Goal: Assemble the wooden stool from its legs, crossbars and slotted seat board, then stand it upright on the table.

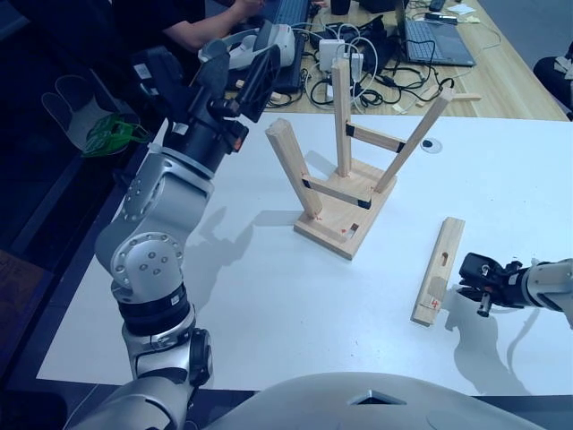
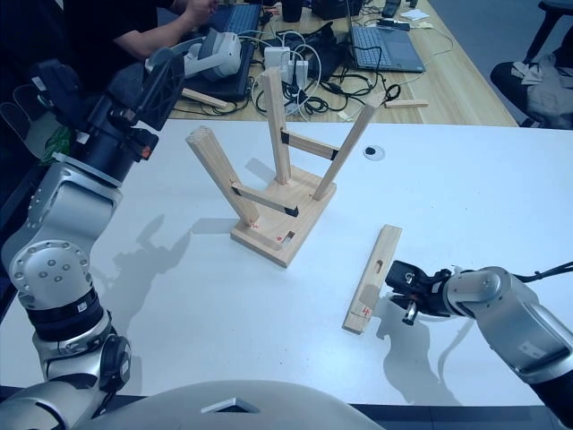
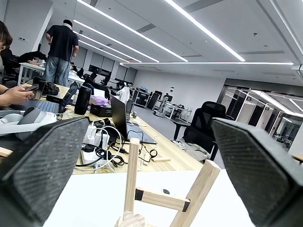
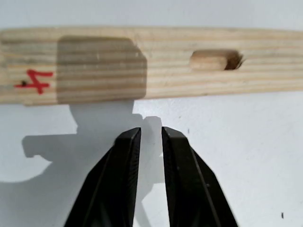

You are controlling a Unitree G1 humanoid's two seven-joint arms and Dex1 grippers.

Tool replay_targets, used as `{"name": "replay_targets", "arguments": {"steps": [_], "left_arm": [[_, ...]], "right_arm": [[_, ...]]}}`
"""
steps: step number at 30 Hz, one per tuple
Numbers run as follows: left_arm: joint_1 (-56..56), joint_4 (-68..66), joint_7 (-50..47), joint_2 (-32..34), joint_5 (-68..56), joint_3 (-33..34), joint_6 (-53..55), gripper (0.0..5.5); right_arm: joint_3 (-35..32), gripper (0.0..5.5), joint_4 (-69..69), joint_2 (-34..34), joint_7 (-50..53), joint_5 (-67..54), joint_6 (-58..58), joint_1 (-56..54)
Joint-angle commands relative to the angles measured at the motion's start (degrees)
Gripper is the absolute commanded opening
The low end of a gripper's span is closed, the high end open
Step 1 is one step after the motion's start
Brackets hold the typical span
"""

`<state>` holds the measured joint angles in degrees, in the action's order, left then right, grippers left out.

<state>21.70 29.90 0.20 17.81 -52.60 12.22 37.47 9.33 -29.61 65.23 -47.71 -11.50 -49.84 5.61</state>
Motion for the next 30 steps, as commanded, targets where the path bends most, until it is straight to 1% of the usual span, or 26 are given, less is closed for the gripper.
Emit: {"name": "replay_targets", "arguments": {"steps": [1, 2, 3, 4, 7, 11, 13, 16, 19, 20, 21, 26, 29, 30], "left_arm": [[-0.31, 0.24, 0.33, -0.97, 1.71, -1.35, -0.69, 4.76], [-0.34, 0.28, 0.38, -1.15, 2.07, -1.47, -0.98, 4.76], [-0.38, 0.26, 0.41, -1.26, 2.34, -1.44, -1.19, 4.76], [-0.49, 0.23, 0.49, -1.33, 2.57, -1.34, -1.40, 4.76], [-1.13, -0.05, 0.82, -2.18, 3.50, -1.75, -2.16, 4.76], [-1.41, -0.50, 1.81, -3.21, 4.36, -3.17, -2.64, 4.76], [-1.99, -0.74, 2.66, -3.30, 4.92, -3.50, -2.94, 4.76], [-2.64, -1.15, 3.52, -3.63, 5.81, -3.93, -3.47, 4.76], [-2.84, -1.37, 3.83, -4.14, 6.41, -4.19, -3.87, 4.76], [-2.93, -1.42, 3.98, -4.32, 6.66, -4.20, -3.95, 4.76], [-3.02, -1.44, 4.15, -4.46, 6.87, -4.22, -3.97, 4.76], [-3.36, -1.87, 5.48, -4.49, 8.56, -4.63, -4.56, 4.76], [-3.36, -2.11, 5.81, -4.88, 9.06, -4.72, -4.83, 4.76], [-3.41, -2.19, 5.91, -4.96, 9.18, -4.75, -4.88, 4.76]], "right_arm": [[-4.29, 1.53, -1.42, -4.57, 3.21, -2.21, -6.37, -7.12], [-5.41, 1.59, -1.37, -6.40, 4.97, -2.51, -9.31, -9.26], [-6.63, 1.79, -1.24, -8.56, 7.12, -2.69, -12.34, -11.29], [-8.03, 1.86, -0.89, -11.74, 10.09, -2.53, -15.74, -13.48], [-13.78, 2.35, 0.28, -29.04, 24.62, 1.31, -27.32, -19.44], [-17.66, 3.00, -4.52, -45.89, 36.27, 6.23, -38.58, -18.49], [-20.04, 3.37, -5.95, -51.92, 40.31, 8.43, -42.09, -17.27], [-23.24, 3.82, -5.42, -55.42, 43.86, 10.71, -42.62, -17.12], [-23.60, 4.38, -4.98, -56.48, 44.97, 11.21, -42.64, -17.08], [-23.36, 4.49, -4.84, -56.67, 44.72, 10.76, -42.63, -16.97], [-23.33, 4.74, -4.86, -57.06, 44.73, 10.57, -42.62, -16.82], [-26.76, 4.74, -3.56, -60.34, 44.83, 10.21, -42.65, -14.64], [-27.12, 5.27, -3.54, -61.03, 44.96, 10.06, -42.65, -13.01], [-27.01, 5.35, -3.67, -61.17, 44.95, 9.94, -42.65, -12.45]]}}
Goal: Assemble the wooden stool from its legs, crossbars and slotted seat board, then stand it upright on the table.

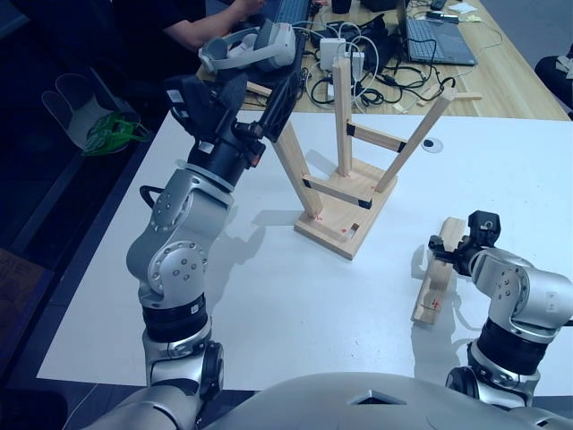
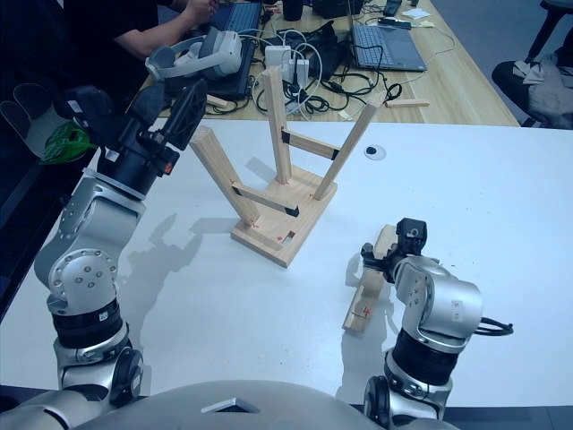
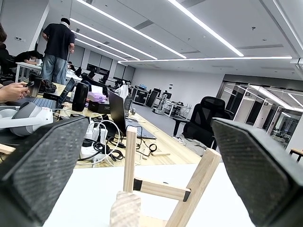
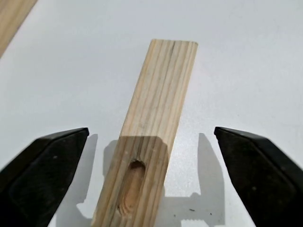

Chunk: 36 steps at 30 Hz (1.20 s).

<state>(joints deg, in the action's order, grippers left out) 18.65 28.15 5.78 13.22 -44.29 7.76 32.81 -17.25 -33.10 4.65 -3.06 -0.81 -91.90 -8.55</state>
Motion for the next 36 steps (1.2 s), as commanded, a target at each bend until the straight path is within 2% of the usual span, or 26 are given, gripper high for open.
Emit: {"name": "replay_targets", "arguments": {"steps": [1, 8, 17, 25, 29, 33, 36], "left_arm": [[-0.43, -0.50, 0.37, -0.46, 0.97, -0.28, -0.23, 4.76], [-0.71, -0.62, 0.37, -1.13, 1.77, -0.21, -0.40, 4.76], [0.17, -1.40, 0.63, -1.90, 2.81, 0.20, -0.90, 4.76], [0.67, -2.39, 1.18, -1.87, 3.34, 0.43, -1.10, 4.76], [1.12, -2.91, 1.41, -1.81, 3.55, 0.56, -1.15, 4.76], [1.89, -3.49, 1.77, -1.24, 3.87, 1.16, -1.15, 4.76], [4.50, -4.80, 2.57, 0.88, 3.82, 2.99, -0.89, 4.76]], "right_arm": [[-0.35, 5.35, -0.31, -0.81, 0.31, -0.87, -0.59, 2.15], [-0.07, 5.35, 0.12, -1.62, 0.32, -4.26, -0.60, 4.26], [-0.28, 3.51, 0.79, -0.34, 4.00, -4.77, -0.60, 4.35], [-2.01, 2.05, 1.59, -2.74, 7.15, -4.81, -0.60, 2.27], [-5.13, 2.03, 1.78, -6.12, 8.77, -4.12, -0.60, -0.69], [-9.64, 2.03, -0.88, -9.74, 8.70, -4.13, -0.35, -9.80], [-11.01, 2.03, -3.37, -10.12, 7.71, -5.75, 8.18, -16.83]]}}
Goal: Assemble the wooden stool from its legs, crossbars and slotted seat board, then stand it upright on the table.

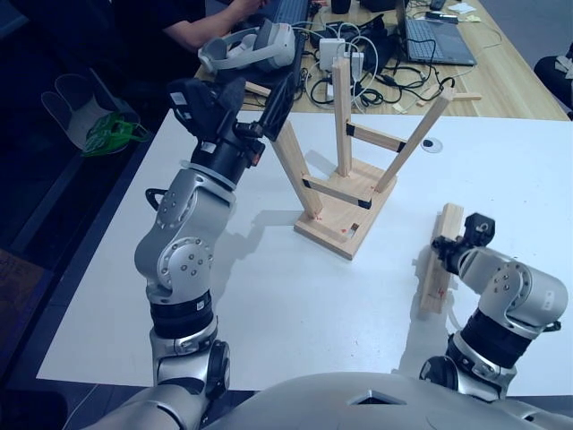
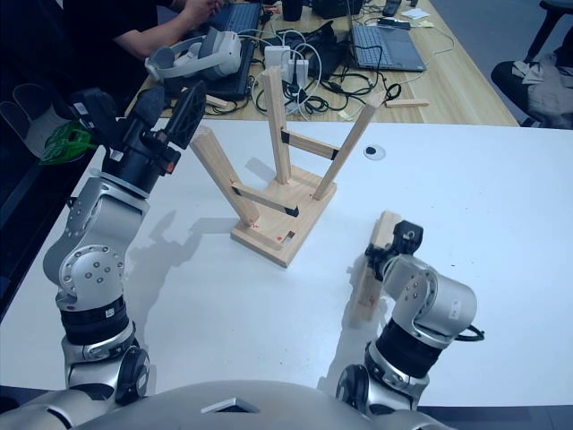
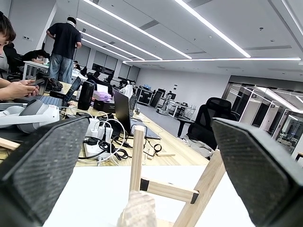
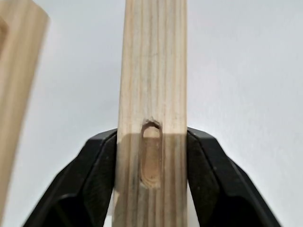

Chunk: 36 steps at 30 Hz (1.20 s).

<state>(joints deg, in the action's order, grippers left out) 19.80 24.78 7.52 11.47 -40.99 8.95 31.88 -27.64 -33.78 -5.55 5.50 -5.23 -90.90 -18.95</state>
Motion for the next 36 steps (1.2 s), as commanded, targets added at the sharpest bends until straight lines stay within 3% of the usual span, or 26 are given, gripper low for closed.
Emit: {"name": "replay_targets", "arguments": {"steps": [1, 6, 8, 13, 21, 28, 36], "left_arm": [[4.84, -1.90, 1.02, 3.56, 0.23, 2.70, 0.33, 4.76], [16.36, -5.51, 1.66, 8.42, -4.23, 7.41, 3.36, 4.76], [21.56, -6.84, 3.50, 9.20, -6.85, 5.62, 6.82, 4.76], [27.11, -8.78, 4.45, 5.01, -7.83, -3.34, 13.15, 4.76], [25.82, -10.45, 7.49, 1.63, 0.53, -15.76, 13.47, 4.76], [26.76, -15.51, 6.18, 0.12, 9.29, -16.30, 10.73, 4.76], [28.02, -16.95, 5.95, -1.19, 12.85, -12.74, 8.38, 3.36]], "right_arm": [[-0.05, 2.03, -3.17, 1.21, -1.33, -1.61, 11.01, -8.39], [2.04, 2.03, 1.30, 12.16, -9.17, -5.55, 30.74, -21.49], [0.84, 2.03, 6.69, 13.71, -15.15, -11.73, 35.12, -26.87], [1.96, 2.03, 18.30, 10.91, -22.71, -23.10, 42.19, -33.16], [7.72, 2.03, 25.99, 7.09, -24.46, -28.79, 50.67, -35.60], [11.51, 2.03, 23.63, 6.53, -23.52, -33.62, 50.09, -35.36], [14.05, 2.03, 22.98, 8.75, -22.23, -35.07, 50.51, -33.70]]}}
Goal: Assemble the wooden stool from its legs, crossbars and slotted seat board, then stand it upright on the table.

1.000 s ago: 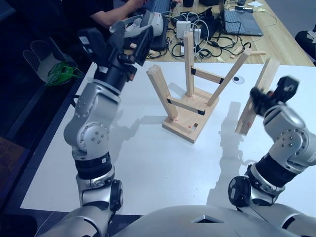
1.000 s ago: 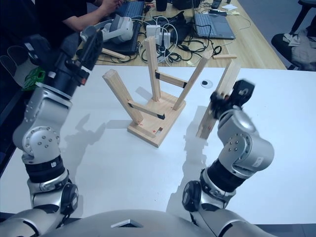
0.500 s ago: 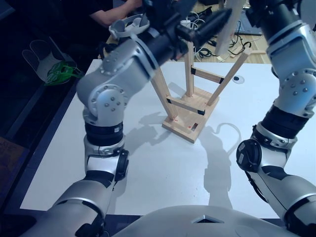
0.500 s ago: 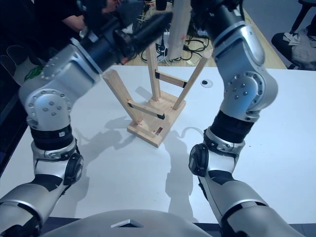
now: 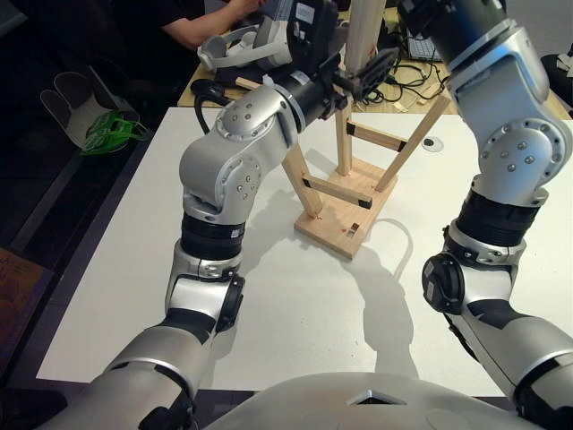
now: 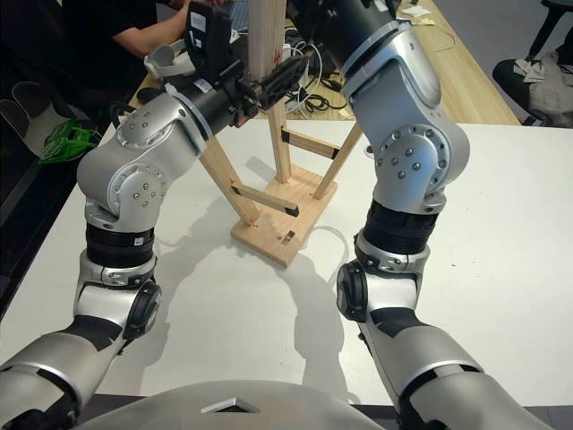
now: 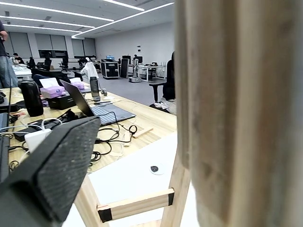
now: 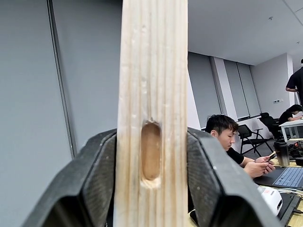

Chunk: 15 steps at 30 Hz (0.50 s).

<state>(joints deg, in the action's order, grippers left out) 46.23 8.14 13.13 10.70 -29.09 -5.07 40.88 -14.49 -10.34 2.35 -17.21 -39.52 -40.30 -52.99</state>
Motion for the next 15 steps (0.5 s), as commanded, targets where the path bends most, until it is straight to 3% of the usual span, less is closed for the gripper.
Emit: {"name": "replay_targets", "arguments": {"steps": [1, 8, 14, 15], "left_arm": [[1.59, -0.25, 0.79, -0.56, 0.87, 1.51, -0.63, 3.25], [0.23, 1.34, 4.72, -1.61, -0.37, 1.64, 0.04, 2.27], [-0.36, 0.41, 6.72, 0.10, 1.43, 2.46, -1.78, 2.11], [-0.65, 0.20, 7.85, 0.85, 1.61, 2.63, -2.40, 2.11]], "right_arm": [[1.09, 2.03, -0.48, 0.99, 0.67, -0.76, 0.06, 0.50], [1.84, 2.03, 0.05, 1.85, 0.62, -0.97, 0.61, 1.13], [2.06, 2.03, 0.16, 2.65, 1.01, -1.29, 0.69, 1.15], [1.80, 2.40, 0.25, 3.02, 1.09, -1.45, 0.67, 0.99]]}}
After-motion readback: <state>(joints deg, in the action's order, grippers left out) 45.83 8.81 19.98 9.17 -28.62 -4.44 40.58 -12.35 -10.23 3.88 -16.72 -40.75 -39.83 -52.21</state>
